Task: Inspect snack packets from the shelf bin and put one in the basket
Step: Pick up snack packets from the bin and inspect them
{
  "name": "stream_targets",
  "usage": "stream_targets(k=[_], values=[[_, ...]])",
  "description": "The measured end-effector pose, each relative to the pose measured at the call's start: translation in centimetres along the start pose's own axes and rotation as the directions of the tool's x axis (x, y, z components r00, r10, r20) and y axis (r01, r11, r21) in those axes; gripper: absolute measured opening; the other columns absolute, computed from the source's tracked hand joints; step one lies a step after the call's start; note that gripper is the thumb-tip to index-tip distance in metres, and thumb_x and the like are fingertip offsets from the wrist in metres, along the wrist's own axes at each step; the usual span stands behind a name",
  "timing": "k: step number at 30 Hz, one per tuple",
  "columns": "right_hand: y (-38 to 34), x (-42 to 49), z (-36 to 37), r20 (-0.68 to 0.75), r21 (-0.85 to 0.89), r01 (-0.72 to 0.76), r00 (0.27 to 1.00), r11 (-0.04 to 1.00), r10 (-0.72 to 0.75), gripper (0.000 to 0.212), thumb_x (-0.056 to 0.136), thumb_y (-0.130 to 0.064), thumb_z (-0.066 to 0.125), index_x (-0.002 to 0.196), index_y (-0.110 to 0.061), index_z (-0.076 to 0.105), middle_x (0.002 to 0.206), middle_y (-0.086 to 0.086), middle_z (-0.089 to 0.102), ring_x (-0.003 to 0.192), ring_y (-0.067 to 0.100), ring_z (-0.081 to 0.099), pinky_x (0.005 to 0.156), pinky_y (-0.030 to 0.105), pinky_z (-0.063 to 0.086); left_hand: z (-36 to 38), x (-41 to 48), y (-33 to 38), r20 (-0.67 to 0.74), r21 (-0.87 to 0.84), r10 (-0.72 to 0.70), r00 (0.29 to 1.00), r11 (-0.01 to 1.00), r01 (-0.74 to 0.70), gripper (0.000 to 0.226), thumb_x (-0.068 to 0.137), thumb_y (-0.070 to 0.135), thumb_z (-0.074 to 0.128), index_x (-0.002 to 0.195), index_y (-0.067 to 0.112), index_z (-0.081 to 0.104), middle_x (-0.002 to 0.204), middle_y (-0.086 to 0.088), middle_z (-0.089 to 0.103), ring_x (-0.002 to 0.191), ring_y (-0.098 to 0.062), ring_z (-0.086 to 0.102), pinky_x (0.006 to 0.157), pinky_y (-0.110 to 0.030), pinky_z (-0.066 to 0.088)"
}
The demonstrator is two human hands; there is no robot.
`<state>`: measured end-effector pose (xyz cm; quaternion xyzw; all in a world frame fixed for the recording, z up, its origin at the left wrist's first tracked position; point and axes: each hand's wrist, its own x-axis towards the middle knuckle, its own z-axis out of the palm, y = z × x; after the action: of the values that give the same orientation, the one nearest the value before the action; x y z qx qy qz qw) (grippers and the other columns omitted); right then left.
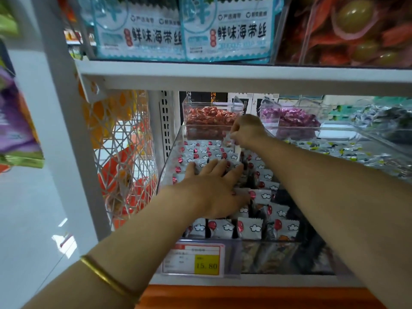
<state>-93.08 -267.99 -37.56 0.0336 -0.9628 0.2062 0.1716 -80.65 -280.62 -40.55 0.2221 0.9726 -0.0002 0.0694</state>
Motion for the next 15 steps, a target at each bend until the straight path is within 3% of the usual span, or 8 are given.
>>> stream_targets(k=[5, 8, 11, 15], values=[[-0.5, -2.4, -3.4, -0.304, 0.153, 0.067, 0.952, 0.986, -0.017, 0.013, 0.089, -0.002, 0.053, 0.092, -0.003, 0.066, 0.098, 0.016, 0.066, 0.089, 0.026, 0.061, 0.073, 0.028, 0.048, 0.2, -0.7, 0.5, -0.105, -0.067, -0.016, 0.994, 0.998, 0.009, 0.072, 0.087, 0.069, 0.014, 0.148, 0.035, -0.004, 0.158, 0.003, -0.009, 0.144, -0.019, -0.012, 0.11, -0.054, -0.013], [-0.4, -6.2, -5.6, -0.414, 0.386, 0.128, 0.909, 0.914, 0.048, 0.012, 0.087, 0.0, 0.056, 0.089, -0.001, 0.068, 0.086, 0.01, 0.064, 0.08, 0.027, 0.062, 0.075, 0.04, 0.055, 0.1, -1.8, 1.0, -0.214, -0.153, -0.059, 0.975, 0.988, 0.026, 0.067, 0.091, 0.063, 0.02, 0.149, 0.032, 0.007, 0.159, 0.001, -0.002, 0.145, -0.021, -0.007, 0.112, -0.053, -0.009], [0.4, -10.9, -7.2, -0.428, 0.535, 0.126, 0.893, 0.836, 0.14, 0.006, 0.087, -0.004, 0.061, 0.088, -0.004, 0.067, 0.084, 0.004, 0.063, 0.079, 0.024, 0.064, 0.075, 0.04, 0.056, -0.3, -3.4, 1.5, -0.311, -0.237, -0.114, 0.943, 0.971, 0.04, 0.066, 0.093, 0.056, 0.032, 0.148, 0.024, 0.014, 0.158, -0.004, 0.005, 0.145, -0.025, 0.003, 0.115, -0.05, 0.002], [1.1, -16.4, -9.2, -0.3, 0.655, 0.11, 0.946, 0.748, 0.124, 0.014, 0.087, -0.003, 0.062, 0.077, -0.013, 0.063, 0.082, 0.006, 0.063, 0.062, 0.012, 0.063, 0.055, 0.02, 0.056, -1.3, -5.5, 2.1, -0.39, -0.486, -0.176, 0.904, 0.873, -0.039, 0.075, 0.088, 0.045, 0.054, 0.148, 0.019, 0.018, 0.154, -0.008, 0.021, 0.138, -0.027, 0.024, 0.111, -0.04, 0.023]])
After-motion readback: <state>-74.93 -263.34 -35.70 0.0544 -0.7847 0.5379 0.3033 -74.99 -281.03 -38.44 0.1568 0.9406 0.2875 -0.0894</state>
